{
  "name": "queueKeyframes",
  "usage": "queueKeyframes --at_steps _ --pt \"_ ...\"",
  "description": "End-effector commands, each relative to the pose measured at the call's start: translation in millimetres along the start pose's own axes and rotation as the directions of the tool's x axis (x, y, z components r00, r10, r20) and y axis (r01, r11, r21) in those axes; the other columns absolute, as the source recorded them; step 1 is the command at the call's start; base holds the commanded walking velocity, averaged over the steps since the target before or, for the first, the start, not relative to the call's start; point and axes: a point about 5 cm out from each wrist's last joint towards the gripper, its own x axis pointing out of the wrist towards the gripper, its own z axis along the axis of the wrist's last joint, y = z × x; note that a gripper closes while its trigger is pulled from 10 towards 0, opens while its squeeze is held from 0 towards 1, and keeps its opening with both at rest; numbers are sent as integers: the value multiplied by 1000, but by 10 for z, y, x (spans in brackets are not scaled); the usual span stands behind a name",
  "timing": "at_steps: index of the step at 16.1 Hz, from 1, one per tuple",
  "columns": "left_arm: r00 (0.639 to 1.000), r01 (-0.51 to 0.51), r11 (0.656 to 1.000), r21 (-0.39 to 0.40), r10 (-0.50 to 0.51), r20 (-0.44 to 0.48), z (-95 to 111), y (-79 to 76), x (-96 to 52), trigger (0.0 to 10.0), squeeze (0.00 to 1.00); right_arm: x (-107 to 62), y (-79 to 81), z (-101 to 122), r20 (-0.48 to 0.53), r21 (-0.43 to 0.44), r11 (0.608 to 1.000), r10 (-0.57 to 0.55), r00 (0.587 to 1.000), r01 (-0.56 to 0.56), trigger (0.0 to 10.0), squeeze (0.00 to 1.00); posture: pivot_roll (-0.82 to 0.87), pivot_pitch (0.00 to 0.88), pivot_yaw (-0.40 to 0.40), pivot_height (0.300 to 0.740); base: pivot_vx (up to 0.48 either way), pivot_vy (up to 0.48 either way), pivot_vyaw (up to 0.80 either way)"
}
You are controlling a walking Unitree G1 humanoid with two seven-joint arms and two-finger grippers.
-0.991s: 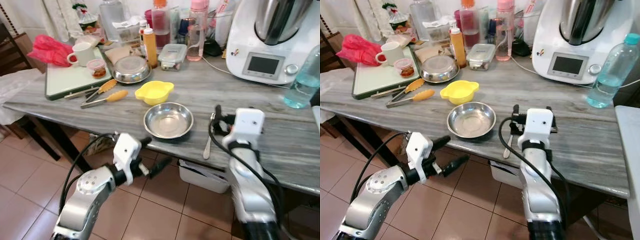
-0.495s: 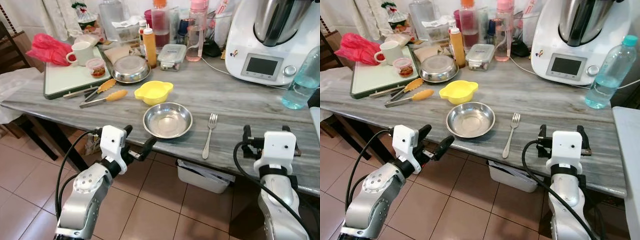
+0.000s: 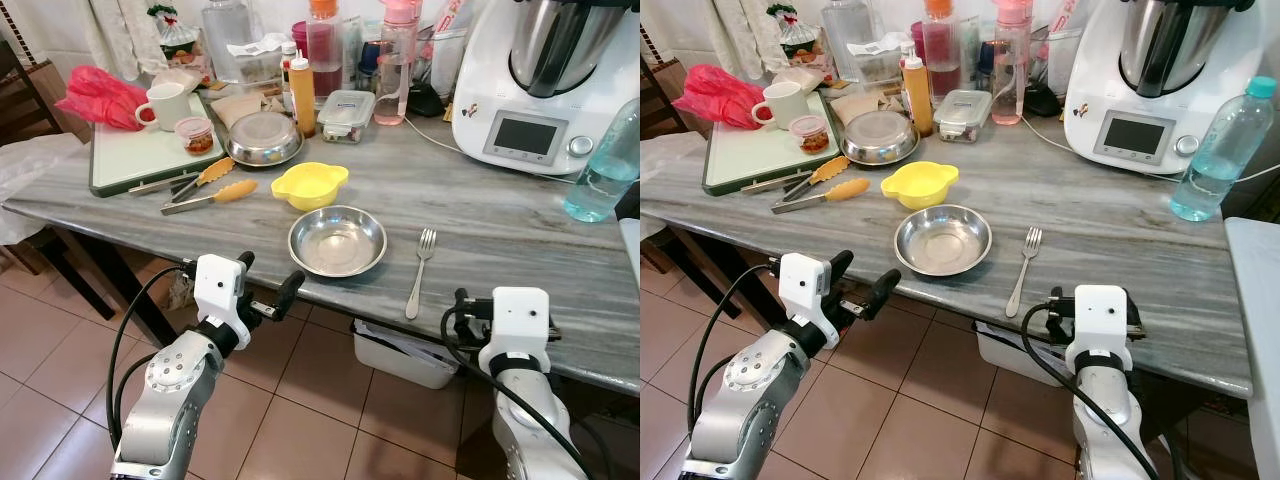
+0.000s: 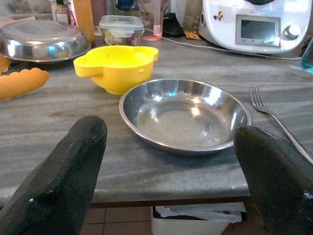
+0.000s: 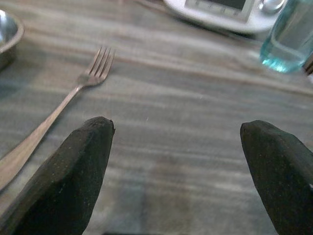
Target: Setting the table
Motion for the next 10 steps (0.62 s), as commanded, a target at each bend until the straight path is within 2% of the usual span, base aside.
queueKeyframes --at_steps 1,4,6,10 --pt "1000 9 1000 16 -9 -11 10 0 -21 10000 0 15 23 -23 -32 12 1000 5 999 -5 10000 1000 -112 33 63 740 0 0 0" --pt "999 44 999 -3 -44 -18 25 -13 -47 10000 0 14 80 -98 -94 11 1000 11 995 -10 10000 1000 -101 44 69 740 0 0 0" --pt "987 155 986 -61 -157 -18 45 -96 -94 10000 0 14 92 -124 -111 4 1000 8 994 -8 10000 1000 -100 46 69 740 0 0 0" --pt "942 312 945 -100 -321 -96 -34 -178 -193 10000 0 58 35 -130 -123 -15 1000 -12 992 10 10000 1000 -103 46 67 740 0 0 0"
